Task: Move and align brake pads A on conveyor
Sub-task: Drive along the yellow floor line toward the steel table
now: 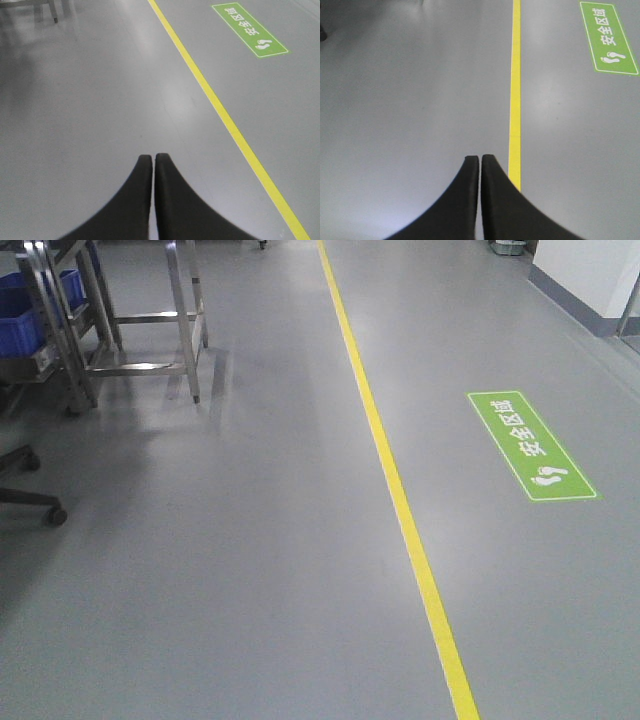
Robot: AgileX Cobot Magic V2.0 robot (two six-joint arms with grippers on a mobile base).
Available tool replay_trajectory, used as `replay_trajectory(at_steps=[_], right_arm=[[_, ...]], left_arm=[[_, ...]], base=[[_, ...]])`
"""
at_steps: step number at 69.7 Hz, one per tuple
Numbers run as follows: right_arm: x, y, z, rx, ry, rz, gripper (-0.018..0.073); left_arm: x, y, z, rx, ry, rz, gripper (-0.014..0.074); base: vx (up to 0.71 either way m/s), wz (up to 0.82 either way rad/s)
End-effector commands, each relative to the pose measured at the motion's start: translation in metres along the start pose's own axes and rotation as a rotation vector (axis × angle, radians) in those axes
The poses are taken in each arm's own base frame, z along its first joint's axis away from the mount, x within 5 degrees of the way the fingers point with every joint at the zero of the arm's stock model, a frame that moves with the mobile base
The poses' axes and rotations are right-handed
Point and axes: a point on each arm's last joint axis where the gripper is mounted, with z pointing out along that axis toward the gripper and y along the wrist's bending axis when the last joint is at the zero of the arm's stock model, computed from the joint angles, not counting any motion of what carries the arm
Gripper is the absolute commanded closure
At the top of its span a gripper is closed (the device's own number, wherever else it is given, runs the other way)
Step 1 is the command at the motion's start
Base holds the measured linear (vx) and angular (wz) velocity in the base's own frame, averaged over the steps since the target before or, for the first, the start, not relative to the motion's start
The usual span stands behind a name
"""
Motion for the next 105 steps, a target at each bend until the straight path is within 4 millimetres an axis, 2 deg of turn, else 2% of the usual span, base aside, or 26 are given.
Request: replay_trajectory(at_steps=[1, 105], right_arm=[[-0.0128, -0.0016, -0.0037, 0.014, -0.079, -0.009, 0.0563], [-0.0113, -0.0014, -0.0036, 0.012, -0.063, -0.009, 0.0563]], left_arm=[[-0.0136, -0.0027, -0.0034, 0.022, -0.081, -0.001, 0.0603], [-0.0136, -0.0027, -0.0034, 0.023, -0.082, -0.001, 0.0603]], base=[[0.53, -0.09], [0.57, -0.06]])
